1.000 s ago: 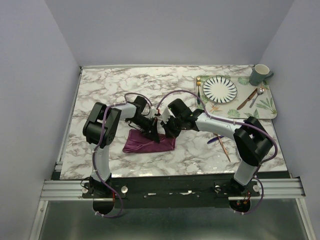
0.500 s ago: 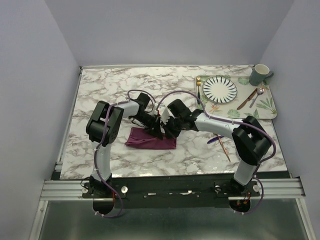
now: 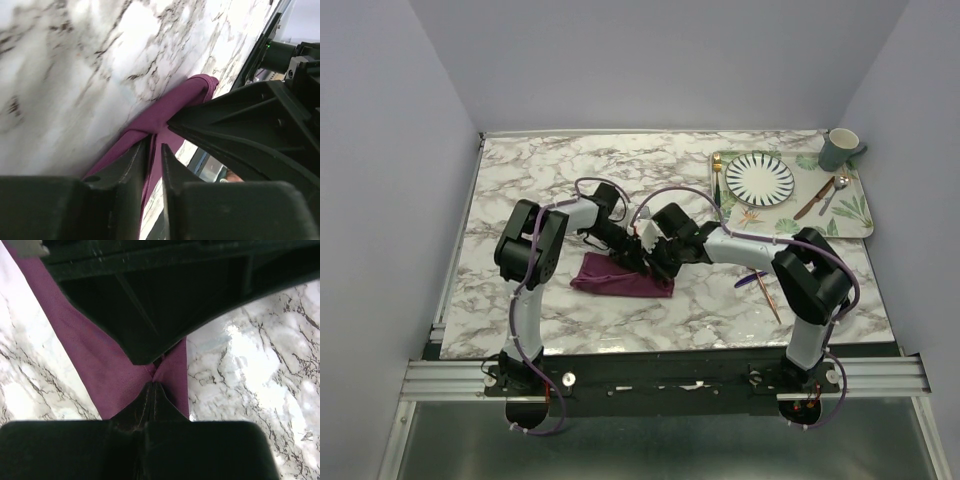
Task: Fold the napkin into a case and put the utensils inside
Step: Stuff the top corner of the smaller-rectangle-folded napkin into the folded napkin.
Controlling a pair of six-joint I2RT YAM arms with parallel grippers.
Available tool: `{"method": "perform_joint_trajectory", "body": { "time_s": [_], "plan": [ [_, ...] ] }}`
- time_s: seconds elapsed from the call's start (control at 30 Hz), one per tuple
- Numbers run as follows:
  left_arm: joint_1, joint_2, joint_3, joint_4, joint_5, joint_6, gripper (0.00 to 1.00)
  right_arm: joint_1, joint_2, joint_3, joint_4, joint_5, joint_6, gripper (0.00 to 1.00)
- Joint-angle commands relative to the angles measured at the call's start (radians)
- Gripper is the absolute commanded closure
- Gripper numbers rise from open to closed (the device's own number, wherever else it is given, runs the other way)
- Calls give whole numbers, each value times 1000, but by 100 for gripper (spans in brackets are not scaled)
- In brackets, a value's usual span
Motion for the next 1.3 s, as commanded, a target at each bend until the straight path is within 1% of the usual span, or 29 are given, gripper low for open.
{"method": "perform_joint_trajectory", "body": {
  "time_s": [0.0,0.07,0.1,0.17,0.33,0.43,0.63,0.97,1.17,1.27],
  "plan": [
    [43,-68,16,-75,25,70,65,7,49,23,-11,61,-11,99],
    [57,-96,11,-138,15,110,62,7,59,29,-17,67,-13,99],
    [78,-102,8,-163,11,166,60,5,59,30,-17,68,-13,99],
    [100,-114,4,-241,-3,223,60,7,57,32,-19,73,-14,99],
    [148,-151,-39,-295,-29,303,55,4,48,35,-26,74,-18,99],
    [148,-168,-56,-300,-37,314,53,4,45,36,-34,71,-18,99],
    [149,-163,-78,-298,-54,319,52,1,45,40,-39,67,-24,99],
    [131,-96,-29,-258,-60,303,53,1,42,43,-39,44,-33,99],
    [131,-119,-19,-223,-103,293,50,-1,39,44,-37,33,-37,99],
    [132,-114,-19,-243,-110,314,50,-2,39,44,-40,30,-39,99]
  ]
}}
